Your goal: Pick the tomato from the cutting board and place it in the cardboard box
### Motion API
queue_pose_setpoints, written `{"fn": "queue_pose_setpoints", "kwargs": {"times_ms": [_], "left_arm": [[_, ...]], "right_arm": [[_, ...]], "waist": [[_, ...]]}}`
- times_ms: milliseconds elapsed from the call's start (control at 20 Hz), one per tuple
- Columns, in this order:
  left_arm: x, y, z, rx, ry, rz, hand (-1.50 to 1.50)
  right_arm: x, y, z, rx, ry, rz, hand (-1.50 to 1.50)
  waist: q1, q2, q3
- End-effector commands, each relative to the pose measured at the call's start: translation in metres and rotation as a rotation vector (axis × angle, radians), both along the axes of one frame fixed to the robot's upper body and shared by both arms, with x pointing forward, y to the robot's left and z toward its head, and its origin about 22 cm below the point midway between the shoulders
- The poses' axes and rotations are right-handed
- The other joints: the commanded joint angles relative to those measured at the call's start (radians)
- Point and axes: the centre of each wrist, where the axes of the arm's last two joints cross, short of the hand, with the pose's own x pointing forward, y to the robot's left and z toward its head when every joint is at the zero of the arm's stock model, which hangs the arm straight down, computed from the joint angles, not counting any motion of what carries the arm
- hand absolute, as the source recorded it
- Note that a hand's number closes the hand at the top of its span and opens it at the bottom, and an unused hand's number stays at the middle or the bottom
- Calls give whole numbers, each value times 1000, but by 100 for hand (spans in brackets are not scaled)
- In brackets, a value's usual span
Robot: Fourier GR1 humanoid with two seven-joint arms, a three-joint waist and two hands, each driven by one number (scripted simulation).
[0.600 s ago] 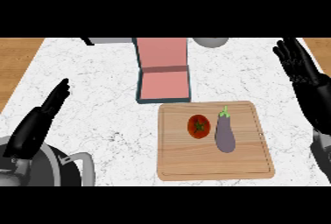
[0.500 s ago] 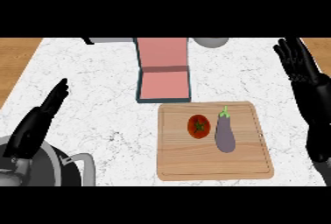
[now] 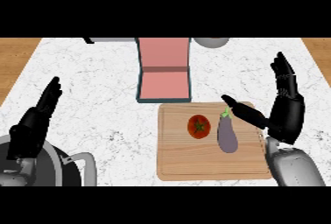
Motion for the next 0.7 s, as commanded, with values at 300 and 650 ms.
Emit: {"fn": "queue_pose_setpoints", "kwargs": {"times_ms": [300,650], "left_arm": [[-25,-1,-52,-8,124,64,0],[-12,-2,-36,-12,126,74,0]], "right_arm": [[-46,37,-73,-215,98,-112,-150],[-50,-9,-80,-557,467,-58,-150]], "waist": [[-6,1,-17],[-19,1,-23]]}}
